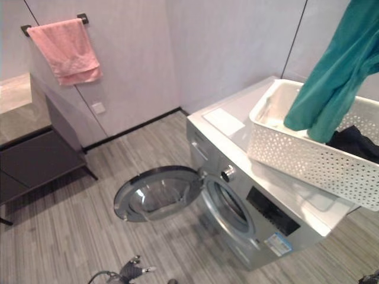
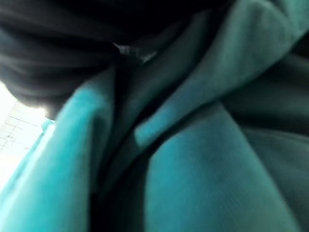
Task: Grab the laundry basket,head to the washer,open it,put in the laundry and shut it.
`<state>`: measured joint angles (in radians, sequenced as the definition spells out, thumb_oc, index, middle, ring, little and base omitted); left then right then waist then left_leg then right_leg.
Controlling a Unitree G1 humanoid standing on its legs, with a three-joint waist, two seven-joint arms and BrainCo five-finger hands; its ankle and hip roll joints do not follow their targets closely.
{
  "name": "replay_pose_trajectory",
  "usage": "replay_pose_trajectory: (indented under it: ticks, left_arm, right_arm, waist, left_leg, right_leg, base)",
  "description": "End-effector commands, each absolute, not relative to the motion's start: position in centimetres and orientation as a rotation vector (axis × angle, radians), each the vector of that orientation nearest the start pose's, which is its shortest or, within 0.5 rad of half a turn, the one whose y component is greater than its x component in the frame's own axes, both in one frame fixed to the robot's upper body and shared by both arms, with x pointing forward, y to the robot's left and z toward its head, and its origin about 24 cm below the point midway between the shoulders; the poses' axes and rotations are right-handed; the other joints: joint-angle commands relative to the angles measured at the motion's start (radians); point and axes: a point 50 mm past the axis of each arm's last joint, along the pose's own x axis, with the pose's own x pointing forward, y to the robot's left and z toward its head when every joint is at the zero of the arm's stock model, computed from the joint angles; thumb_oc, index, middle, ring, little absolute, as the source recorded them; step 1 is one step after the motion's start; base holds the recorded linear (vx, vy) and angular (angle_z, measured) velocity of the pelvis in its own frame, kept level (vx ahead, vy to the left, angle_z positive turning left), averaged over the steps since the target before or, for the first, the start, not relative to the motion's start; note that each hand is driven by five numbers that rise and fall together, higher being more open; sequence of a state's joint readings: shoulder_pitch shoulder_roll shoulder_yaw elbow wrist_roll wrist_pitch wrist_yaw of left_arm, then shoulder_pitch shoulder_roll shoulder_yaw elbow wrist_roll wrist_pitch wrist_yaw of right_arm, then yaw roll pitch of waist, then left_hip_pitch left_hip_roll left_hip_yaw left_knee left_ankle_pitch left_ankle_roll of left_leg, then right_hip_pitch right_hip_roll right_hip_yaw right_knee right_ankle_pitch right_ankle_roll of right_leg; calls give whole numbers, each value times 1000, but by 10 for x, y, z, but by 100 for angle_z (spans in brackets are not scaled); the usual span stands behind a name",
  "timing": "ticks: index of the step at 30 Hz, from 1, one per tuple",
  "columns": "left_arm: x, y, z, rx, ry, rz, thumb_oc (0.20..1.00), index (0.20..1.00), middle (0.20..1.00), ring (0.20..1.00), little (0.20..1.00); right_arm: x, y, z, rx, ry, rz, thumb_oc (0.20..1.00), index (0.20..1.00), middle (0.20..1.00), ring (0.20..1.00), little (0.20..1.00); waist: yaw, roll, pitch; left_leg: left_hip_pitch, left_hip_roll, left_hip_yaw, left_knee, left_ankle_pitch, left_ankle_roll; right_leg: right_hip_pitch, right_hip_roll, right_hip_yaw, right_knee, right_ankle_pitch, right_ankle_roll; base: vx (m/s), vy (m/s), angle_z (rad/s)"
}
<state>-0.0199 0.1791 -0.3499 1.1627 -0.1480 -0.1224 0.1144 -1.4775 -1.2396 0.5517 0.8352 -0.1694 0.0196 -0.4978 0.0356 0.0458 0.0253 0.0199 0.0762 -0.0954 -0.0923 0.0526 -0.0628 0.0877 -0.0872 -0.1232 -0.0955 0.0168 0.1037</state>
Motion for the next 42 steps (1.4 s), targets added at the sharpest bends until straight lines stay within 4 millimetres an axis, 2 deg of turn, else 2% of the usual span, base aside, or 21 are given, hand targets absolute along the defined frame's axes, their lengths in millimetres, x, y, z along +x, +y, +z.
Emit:
replay_pose_trajectory:
  ticks: [1, 3, 9, 12, 13, 16, 17, 22, 25, 28, 33, 36, 39, 40, 41, 42]
  left_arm:
    - [116, 213, -157, 410, 1058, -4, 1000, 1000, 1000, 1000, 1000]
    - [116, 212, -157, 408, 1057, -5, 1000, 1000, 1000, 1000, 1000]
    - [109, 219, -158, 428, 1081, 17, 1000, 1000, 1000, 1000, 1000]
    - [108, 218, -159, 421, 1082, 23, 1000, 1000, 1000, 1000, 1000]
    - [106, 215, -160, 407, 1085, 25, 1000, 1000, 1000, 1000, 1000]
    - [104, 212, -161, 398, 1091, 23, 1000, 1000, 1000, 1000, 1000]
    - [102, 206, -163, 383, 1098, 17, 1000, 1000, 1000, 1000, 1000]
    - [102, 204, -163, 381, 1094, 15, 1000, 1000, 1000, 1000, 1000]
    - [103, 204, -162, 379, 1089, 17, 1000, 1000, 1000, 1000, 1000]
    - [105, 201, -162, 364, 1080, 32, 1000, 1000, 1000, 1000, 1000]
    - [109, 202, -161, 365, 1058, 33, 1000, 1000, 1000, 1000, 1000]
    - [112, 202, -159, 377, 1043, 18, 1000, 1000, 1000, 1000, 1000]
    - [113, 200, -159, 378, 1044, 12, 1000, 1000, 1000, 1000, 1000]
    - [113, 200, -159, 378, 1043, 11, 1000, 1000, 1000, 1000, 1000]
    - [115, 198, -159, 376, 1030, 3, 1000, 1000, 1000, 1000, 1000]
    - [115, 198, -159, 375, 1030, 3, 1000, 1000, 1000, 1000, 1000]
  right_arm:
    - [247, -361, 481, -1173, -759, -1230, 200, 200, 200, 200, 200]
    - [246, -360, 482, -1174, -762, -1230, 200, 200, 200, 200, 200]
    - [219, -369, 499, -1213, -778, -1341, 200, 200, 200, 200, 200]
    - [211, -370, 503, -1236, -788, -1362, 200, 200, 200, 200, 200]
    - [201, -370, 507, -1237, -822, -1391, 200, 200, 200, 200, 200]
    - [194, -371, 506, -1245, -848, -1414, 200, 200, 200, 200, 200]
    - [181, -375, 502, -1279, -875, -1473, 200, 200, 200, 200, 200]
    - [186, -384, 483, -1202, -887, -1451, 200, 200, 200, 200, 200]
    - [186, -382, 480, -1180, -913, -1448, 200, 200, 200, 200, 200]
    - [182, -373, 479, -1149, -1007, -1451, 200, 200, 200, 200, 200]
    - [186, -360, 472, -1158, -1086, -1421, 200, 200, 200, 200, 200]
    - [189, -354, 466, -1191, -1095, -1409, 200, 200, 200, 200, 200]
    - [199, -351, 457, -1206, -1076, -1387, 200, 200, 200, 200, 200]
    - [200, -352, 456, -1216, -1065, -1403, 200, 200, 200, 200, 200]
    - [204, -349, 456, -1216, -1056, -1392, 200, 200, 200, 200, 200]
    - [204, -348, 457, -1216, -1057, -1391, 200, 200, 200, 200, 200]
  waist:
    - [15, -123, -63]
    - [16, -120, -63]
    - [-8, -125, -72]
    - [-12, -120, -71]
    - [-20, -113, -70]
    - [-25, -106, -69]
    - [-38, -89, -66]
    - [-57, -80, -66]
    - [-63, -79, -67]
    - [-73, -66, -69]
    - [-76, -66, -65]
    - [-77, -67, -58]
    - [-81, -69, -41]
    - [-83, -72, -38]
    - [-84, -75, -33]
    - [-81, -75, -34]
  left_leg:
    - [45, 28, 16, 5, -102, 3]
    - [44, 28, 17, 5, -102, 3]
    - [50, 29, 29, 5, -107, 1]
    - [50, 29, 34, 5, -108, 1]
    - [50, 31, 41, 5, -109, 0]
    - [50, 33, 46, 5, -111, 1]
    - [51, 32, 55, 5, -115, 1]
    - [61, 34, 83, 5, -123, 3]
    - [63, 33, 85, 5, -123, 4]
    - [66, 29, 89, 5, -128, 7]
    - [74, 19, 105, 5, -133, 18]
    - [82, 2, 113, 5, -141, 36]
    - [89, -29, 120, 5, -149, 60]
    - [89, -41, 120, 5, -156, 66]
    - [85, -63, 135, 5, -158, 76]
    - [83, -65, 138, 5, -158, 77]
  right_leg:
    - [30, -86, 8, 17, -46, 57]
    - [30, -86, 8, 17, -46, 57]
    - [26, -87, 17, 11, -39, 61]
    - [21, -87, 23, 10, -37, 63]
    - [15, -88, 29, 9, -35, 64]
    - [11, -87, 34, 9, -35, 65]
    - [4, -87, 45, 9, -34, 66]
    - [-7, -89, 69, 9, -28, 69]
    - [-6, -89, 71, 9, -29, 69]
    - [-9, -91, 75, 8, -29, 71]
    - [-17, -100, 89, 12, -19, 79]
    - [-38, -115, 105, 45, -13, 90]
    - [-78, -134, 134, 84, 11, 109]
    - [-92, -142, 139, 83, 30, 118]
    - [-128, -162, 165, 79, 96, 144]
    - [-132, -163, 169, 77, 100, 145]
  base:
    - [0, 0, 0]
    - [0, 0, 0]
    - [6, 0, -4]
    - [5, 8, -13]
    - [2, 15, -10]
    - [15, 4, -13]
    - [17, -7, -13]
    - [6, -4, -26]
    - [15, -4, -16]
    - [4, -1, -1]
    - [-18, 41, -9]
    - [-45, 131, -20]
    - [-124, 180, -20]
    - [-160, 139, -35]
    - [-161, 136, -28]
    - [-256, 127, -40]
